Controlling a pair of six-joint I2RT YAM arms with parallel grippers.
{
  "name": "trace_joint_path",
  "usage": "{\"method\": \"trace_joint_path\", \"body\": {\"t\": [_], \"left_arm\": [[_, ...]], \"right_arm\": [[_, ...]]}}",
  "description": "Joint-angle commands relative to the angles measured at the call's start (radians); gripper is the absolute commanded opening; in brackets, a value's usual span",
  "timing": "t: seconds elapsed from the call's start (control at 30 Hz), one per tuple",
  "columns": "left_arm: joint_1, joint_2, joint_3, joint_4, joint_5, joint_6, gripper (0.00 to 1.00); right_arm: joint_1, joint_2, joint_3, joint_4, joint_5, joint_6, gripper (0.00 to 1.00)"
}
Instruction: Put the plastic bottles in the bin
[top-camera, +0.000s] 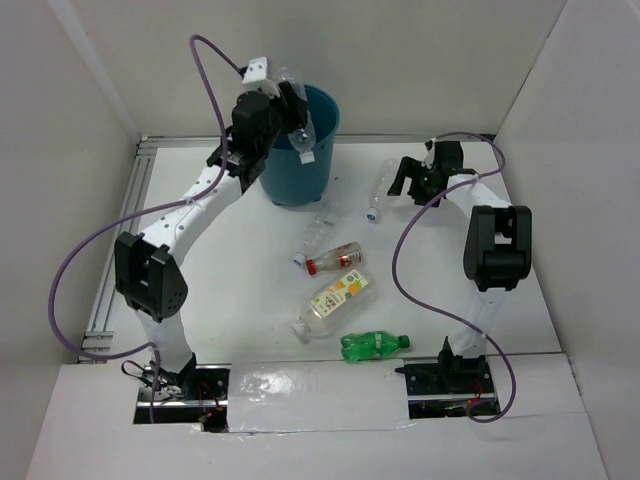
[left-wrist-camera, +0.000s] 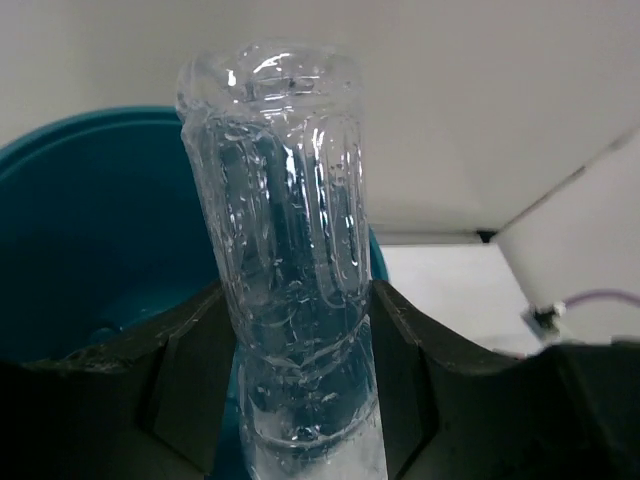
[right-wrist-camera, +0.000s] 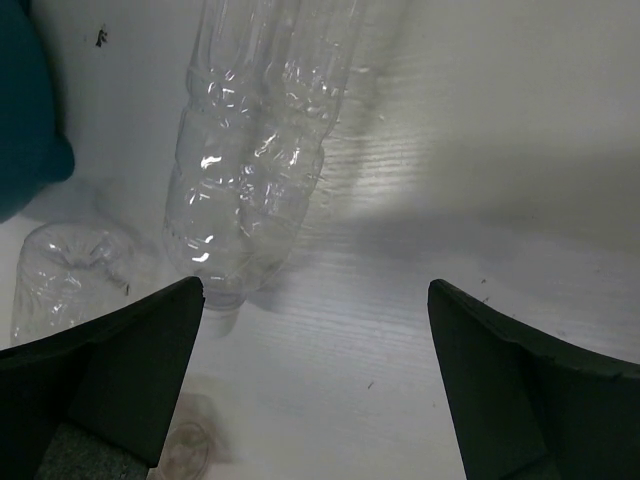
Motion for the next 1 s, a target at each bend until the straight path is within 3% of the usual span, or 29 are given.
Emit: {"method": "trace_joint_path", "body": {"t": [0.0,0.1,0.13,0.23,0.4,0.57,0.6,0.63,0.73,0.97], "left_arm": [[0.09,0.025,0.133,0.096,-0.003,-0.197,0.01],[0.144,0.045,0.142,0.128,0.132,-0.356,0.01],[0.181,0.071,0.157,0.14,0.238,-0.432,0.01],[0.213,0.106,0.199,0.14,0.314,-0.522,0.01],[0.213,0.149,0.201,0.07,0.19,-0.548,0.05],[0.176,0.23,0.254,-0.019,0.072,-0.435,0.29],[0.176,0.247,0.274,-0.074,0.059,-0.406,0.38],[0.176,0.258,0.298,-0.093,0.047,-0.387,0.56],[0.164,0.267,0.299,-0.116,0.024,-0.341,0.77],[0.184,0.235,0.311,-0.128,0.048,-0.298,0.88]], "right_arm": [[0.007,0.021,0.059,0.067,-0.012,0.038,1.0],[0.007,0.042,0.059,0.067,-0.021,0.047,1.0],[0.007,0.054,0.059,0.067,-0.021,0.047,1.0],[0.007,0.067,0.059,0.076,-0.021,0.047,1.0],[0.025,0.104,0.096,0.076,-0.021,0.056,1.0],[0.036,0.146,0.133,0.085,-0.021,0.076,1.0],[0.036,0.147,0.148,0.085,-0.021,0.076,1.0],[0.036,0.157,0.148,0.085,-0.021,0.076,1.0],[0.036,0.179,0.181,0.076,-0.021,0.095,1.0],[0.036,0.157,0.202,0.065,-0.121,0.104,0.97]]}}
